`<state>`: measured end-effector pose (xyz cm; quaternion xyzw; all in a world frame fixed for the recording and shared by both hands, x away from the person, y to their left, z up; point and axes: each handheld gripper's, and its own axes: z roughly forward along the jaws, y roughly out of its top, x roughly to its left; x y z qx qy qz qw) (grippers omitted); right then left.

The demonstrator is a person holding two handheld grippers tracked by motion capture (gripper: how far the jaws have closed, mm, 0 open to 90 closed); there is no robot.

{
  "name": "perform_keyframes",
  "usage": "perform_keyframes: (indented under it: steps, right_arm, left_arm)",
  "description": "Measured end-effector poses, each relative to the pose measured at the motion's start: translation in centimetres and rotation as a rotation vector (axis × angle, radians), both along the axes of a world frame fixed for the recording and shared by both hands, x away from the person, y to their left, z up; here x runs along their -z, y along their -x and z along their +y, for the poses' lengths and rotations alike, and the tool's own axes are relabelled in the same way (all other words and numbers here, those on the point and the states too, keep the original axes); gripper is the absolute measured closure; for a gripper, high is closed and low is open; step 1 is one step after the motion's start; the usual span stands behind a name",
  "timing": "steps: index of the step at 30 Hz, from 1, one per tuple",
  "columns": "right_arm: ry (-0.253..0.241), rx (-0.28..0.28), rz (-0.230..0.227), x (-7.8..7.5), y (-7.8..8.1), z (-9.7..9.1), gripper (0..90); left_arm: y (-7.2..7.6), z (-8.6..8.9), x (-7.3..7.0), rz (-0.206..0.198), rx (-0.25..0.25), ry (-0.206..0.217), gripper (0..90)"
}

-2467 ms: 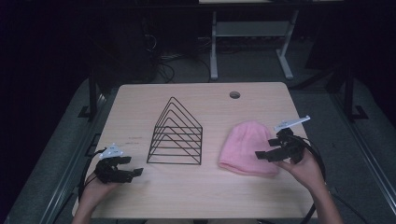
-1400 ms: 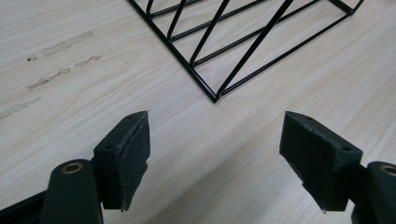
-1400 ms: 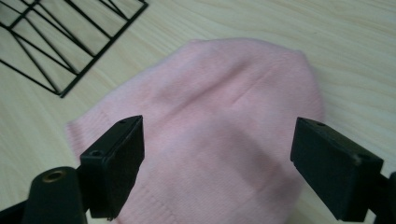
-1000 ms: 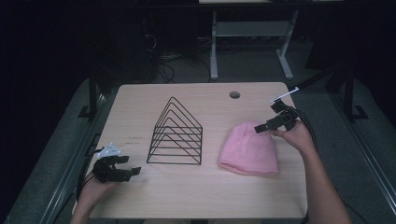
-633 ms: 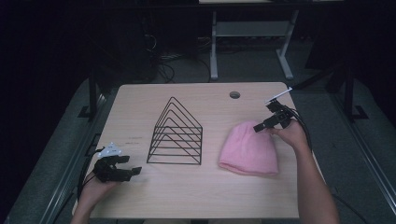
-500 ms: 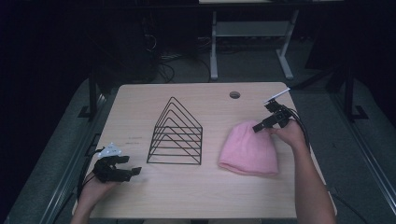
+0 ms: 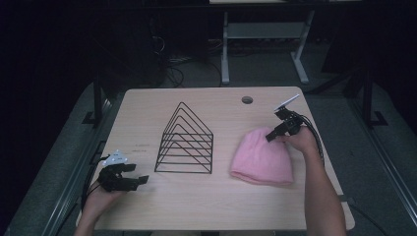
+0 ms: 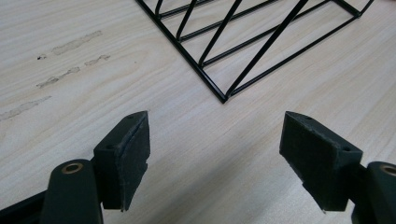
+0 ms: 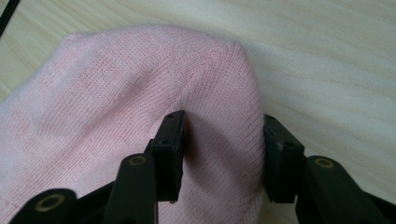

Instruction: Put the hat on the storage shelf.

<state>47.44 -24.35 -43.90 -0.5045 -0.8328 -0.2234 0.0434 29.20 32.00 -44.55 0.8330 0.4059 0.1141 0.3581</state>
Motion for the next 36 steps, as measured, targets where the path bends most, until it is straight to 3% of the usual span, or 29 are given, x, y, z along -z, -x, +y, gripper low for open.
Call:
perform_keyframes:
  steps: [6, 12, 17, 22, 28, 31, 32, 36]
  right_arm:
    - [-0.003, -0.001, 0.015, 0.2, -0.1, 0.0, 61.2]
    - [-0.016, 0.004, 0.011, 0.3, 0.2, -0.1, 72.3]
    - [-0.057, 0.006, 0.027, 0.2, 0.6, -0.4, 75.2]
    - [-0.087, 0.002, 0.015, -0.5, 1.0, -0.8, 77.0]
    - [-0.137, 0.001, -0.033, -2.1, 2.1, -1.4, 77.6]
    - [-0.169, -0.018, -0.052, -2.9, 2.6, -1.6, 77.5]
    - [-0.176, -0.023, -0.062, -3.1, 2.8, -1.6, 77.5]
    - [-0.212, -0.044, -0.101, -4.3, 3.5, -1.6, 77.7]
  left_arm:
    - [0.0, 0.0, 0.0, 0.003, -0.004, 0.004, 24.5]
    - [0.0, -0.1, 0.0, 0.003, 0.0, 0.004, 24.5]
    - [0.0, -0.2, 0.0, 0.002, 0.006, -0.001, 24.5]
    - [0.1, -0.3, 0.0, 0.009, 0.007, -0.005, 24.5]
    - [0.1, -0.4, -0.1, 0.008, 0.001, 0.005, 24.5]
    - [0.2, -0.5, -0.1, 0.012, 0.006, 0.008, 24.5]
    - [0.2, -0.7, -0.1, 0.014, -0.003, 0.026, 24.5]
    - [0.3, -0.7, -0.2, 0.02, 0.015, 0.018, 24.5]
